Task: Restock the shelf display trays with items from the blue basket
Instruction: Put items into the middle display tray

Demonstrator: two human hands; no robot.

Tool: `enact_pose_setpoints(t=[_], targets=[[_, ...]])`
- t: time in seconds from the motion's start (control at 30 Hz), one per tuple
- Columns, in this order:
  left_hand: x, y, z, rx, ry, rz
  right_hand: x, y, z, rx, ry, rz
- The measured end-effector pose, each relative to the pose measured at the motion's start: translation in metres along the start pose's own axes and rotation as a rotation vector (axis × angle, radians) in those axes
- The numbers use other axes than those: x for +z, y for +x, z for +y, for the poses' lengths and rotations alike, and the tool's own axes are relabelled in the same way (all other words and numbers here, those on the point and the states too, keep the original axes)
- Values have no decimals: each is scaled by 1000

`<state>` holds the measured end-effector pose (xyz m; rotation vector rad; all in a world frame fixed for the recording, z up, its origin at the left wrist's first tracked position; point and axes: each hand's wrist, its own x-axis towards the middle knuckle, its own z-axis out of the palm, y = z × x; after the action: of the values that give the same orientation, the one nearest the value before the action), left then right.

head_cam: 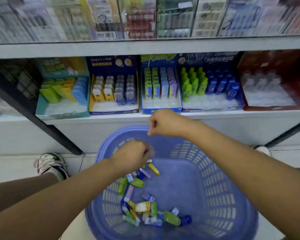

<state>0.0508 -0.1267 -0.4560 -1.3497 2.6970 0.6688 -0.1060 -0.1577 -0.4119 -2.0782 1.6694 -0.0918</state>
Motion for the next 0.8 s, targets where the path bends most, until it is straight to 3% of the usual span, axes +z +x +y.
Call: enact_pose_setpoints(t=[0.17, 0.3, 0.43, 0.8], targets=[[67, -19, -23, -131, -94, -292, 121, -36, 18, 70, 42, -393], [123, -29, -30, -123, -85, -561, 194, -57, 39, 83, 73, -612], [160, -24, -26, -65, -58, -628, 225, -68, 52, 145, 103, -643], [189, -9, -23, 83, 156, -567, 250, -68, 57, 189, 97, -638]])
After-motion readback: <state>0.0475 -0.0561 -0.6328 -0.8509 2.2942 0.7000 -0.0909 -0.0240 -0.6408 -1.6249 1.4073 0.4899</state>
